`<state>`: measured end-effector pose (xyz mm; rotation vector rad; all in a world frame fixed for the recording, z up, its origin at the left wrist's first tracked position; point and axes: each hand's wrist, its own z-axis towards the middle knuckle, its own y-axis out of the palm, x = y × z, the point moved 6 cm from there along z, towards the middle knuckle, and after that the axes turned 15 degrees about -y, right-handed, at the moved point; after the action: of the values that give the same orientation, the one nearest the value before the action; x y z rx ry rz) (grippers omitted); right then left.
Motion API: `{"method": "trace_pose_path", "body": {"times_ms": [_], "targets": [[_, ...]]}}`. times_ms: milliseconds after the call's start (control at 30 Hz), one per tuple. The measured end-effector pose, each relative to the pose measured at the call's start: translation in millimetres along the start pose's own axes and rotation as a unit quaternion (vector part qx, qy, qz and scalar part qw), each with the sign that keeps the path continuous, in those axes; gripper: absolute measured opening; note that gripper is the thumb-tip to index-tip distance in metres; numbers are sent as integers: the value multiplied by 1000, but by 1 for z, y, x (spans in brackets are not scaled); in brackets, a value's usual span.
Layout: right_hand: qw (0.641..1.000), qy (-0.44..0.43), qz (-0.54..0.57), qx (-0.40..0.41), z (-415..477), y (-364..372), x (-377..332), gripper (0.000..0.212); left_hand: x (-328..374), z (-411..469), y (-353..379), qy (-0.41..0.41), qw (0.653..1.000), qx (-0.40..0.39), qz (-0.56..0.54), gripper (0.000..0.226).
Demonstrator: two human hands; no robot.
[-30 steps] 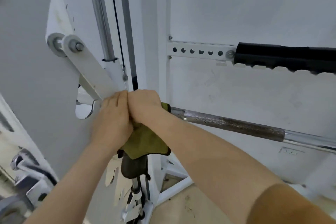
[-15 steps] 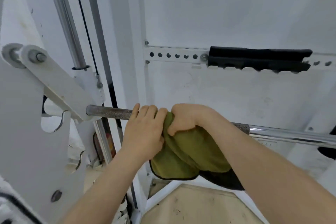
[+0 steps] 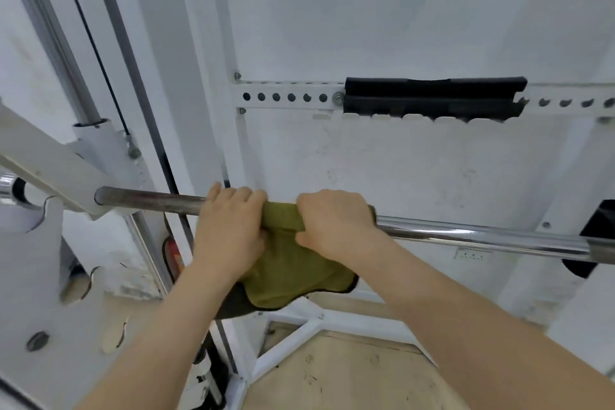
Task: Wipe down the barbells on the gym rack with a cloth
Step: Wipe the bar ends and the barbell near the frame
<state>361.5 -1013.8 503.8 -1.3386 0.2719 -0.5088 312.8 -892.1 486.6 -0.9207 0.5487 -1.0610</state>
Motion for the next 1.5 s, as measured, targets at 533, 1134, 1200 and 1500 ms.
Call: {"method": "trace_pose_path", "body": {"times_ms": [533, 1134, 1200, 1500], "targets": [[960, 218, -172, 41, -150, -17, 99, 27, 197, -58, -19, 215, 960, 153, -99, 16], [985, 74, 49, -146, 89, 14, -52, 16, -51, 22, 11, 129, 985, 105, -36, 29], [993, 66, 12, -100, 114, 14, -77, 17, -86, 30, 13, 100, 990, 90, -30, 31], [995, 31, -41, 90, 189, 26, -164, 35, -192, 44, 31, -14, 991, 128, 23, 36]]}}
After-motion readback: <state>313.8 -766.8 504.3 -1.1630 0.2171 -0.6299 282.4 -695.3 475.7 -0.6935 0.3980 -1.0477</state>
